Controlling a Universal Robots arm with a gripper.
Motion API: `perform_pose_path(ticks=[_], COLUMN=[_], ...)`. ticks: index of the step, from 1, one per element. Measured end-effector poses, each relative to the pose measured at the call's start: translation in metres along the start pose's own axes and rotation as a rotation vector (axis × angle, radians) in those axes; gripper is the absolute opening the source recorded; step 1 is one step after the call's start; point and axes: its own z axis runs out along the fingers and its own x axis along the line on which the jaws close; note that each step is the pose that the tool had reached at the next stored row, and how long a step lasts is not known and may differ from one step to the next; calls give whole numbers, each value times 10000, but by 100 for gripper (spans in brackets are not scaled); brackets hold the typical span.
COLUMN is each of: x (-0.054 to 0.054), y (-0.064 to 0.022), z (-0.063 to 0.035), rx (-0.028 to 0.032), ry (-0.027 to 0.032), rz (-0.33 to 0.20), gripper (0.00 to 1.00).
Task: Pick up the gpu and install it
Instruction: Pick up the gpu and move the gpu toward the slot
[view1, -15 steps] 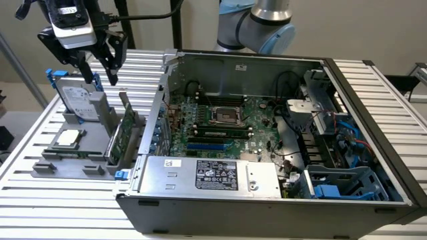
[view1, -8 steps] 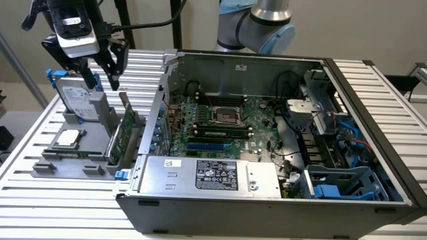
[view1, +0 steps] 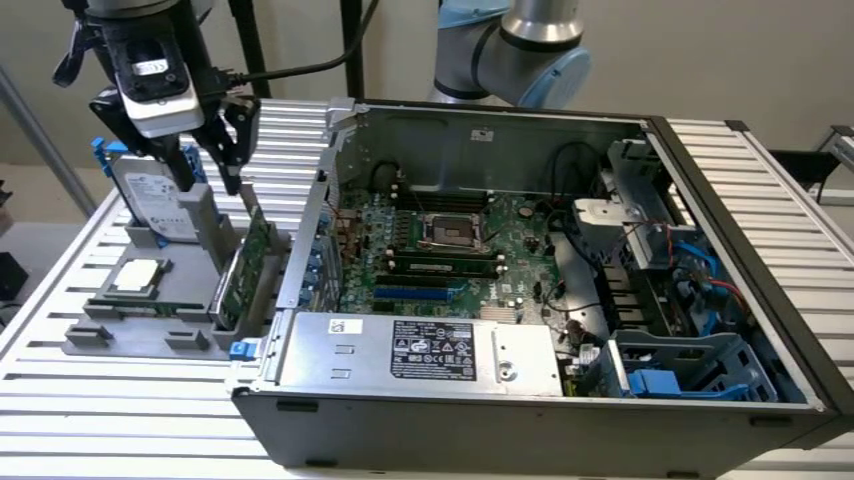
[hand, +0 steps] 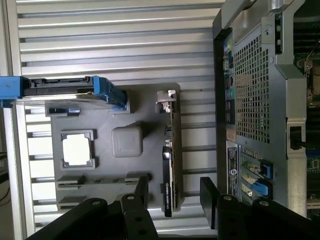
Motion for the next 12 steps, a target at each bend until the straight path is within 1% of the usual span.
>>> perform_pose_path(ticks=[12], x=[-3], y=[-108], z=[215], rx=[1], ry=[3], rz=[-54], gripper=[54])
